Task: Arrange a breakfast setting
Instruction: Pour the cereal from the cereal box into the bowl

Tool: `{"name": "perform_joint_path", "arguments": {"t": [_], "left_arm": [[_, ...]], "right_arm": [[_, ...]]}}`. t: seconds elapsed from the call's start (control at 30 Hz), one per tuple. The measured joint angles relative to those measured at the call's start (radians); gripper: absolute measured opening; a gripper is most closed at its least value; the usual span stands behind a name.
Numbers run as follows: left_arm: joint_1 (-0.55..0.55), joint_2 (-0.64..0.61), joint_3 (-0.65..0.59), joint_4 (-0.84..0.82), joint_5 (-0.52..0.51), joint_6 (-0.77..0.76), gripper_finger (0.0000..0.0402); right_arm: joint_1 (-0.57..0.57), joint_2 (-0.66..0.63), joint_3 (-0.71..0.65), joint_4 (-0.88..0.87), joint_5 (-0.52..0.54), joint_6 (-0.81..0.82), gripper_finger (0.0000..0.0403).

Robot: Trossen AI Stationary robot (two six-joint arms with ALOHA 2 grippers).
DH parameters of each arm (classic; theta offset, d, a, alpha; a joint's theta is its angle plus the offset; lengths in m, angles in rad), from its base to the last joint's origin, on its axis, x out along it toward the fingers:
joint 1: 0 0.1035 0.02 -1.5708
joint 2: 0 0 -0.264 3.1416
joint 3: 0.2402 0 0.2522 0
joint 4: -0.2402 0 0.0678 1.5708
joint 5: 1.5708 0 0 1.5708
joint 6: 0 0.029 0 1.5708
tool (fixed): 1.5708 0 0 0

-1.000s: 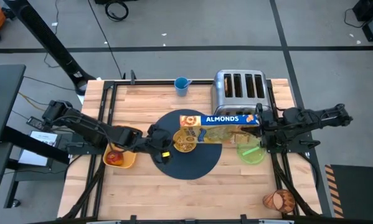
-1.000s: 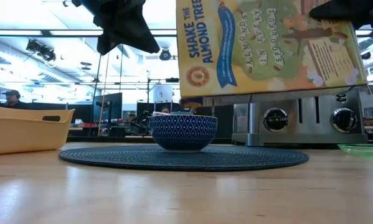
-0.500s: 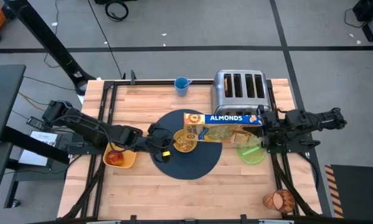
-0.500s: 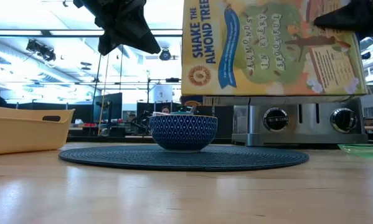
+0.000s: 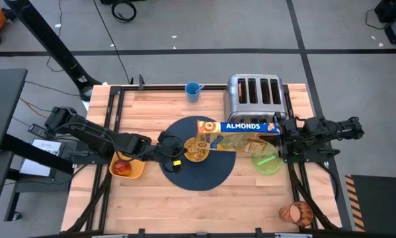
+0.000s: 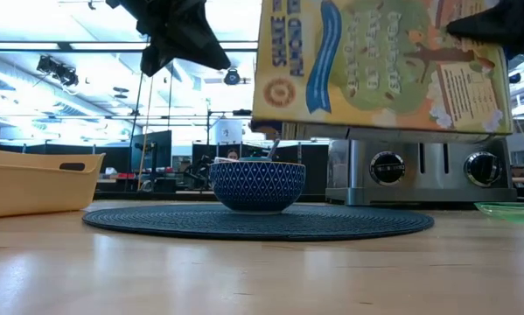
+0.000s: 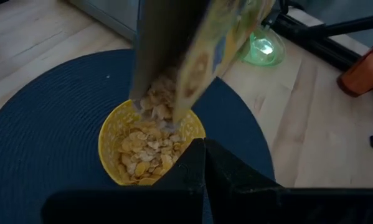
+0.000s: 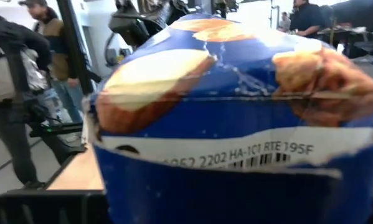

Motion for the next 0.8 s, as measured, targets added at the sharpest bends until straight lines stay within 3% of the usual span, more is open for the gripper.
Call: {"name": "perform_joint_path", "arguments": {"t": [0.3,0.8], "left_arm": [[-0.002,-0.01,0.0,0.028,0.001,0.0,0.0009],[-0.003,-0.209,0.0,0.14,-0.043,0.154,0.0009]], "right_arm": [[0.0,0.001,0.016,0.033,-0.028,-0.011,0.0113],[-0.001,0.001,0.055,0.039,-0.043,-0.018,0.0113]]}}
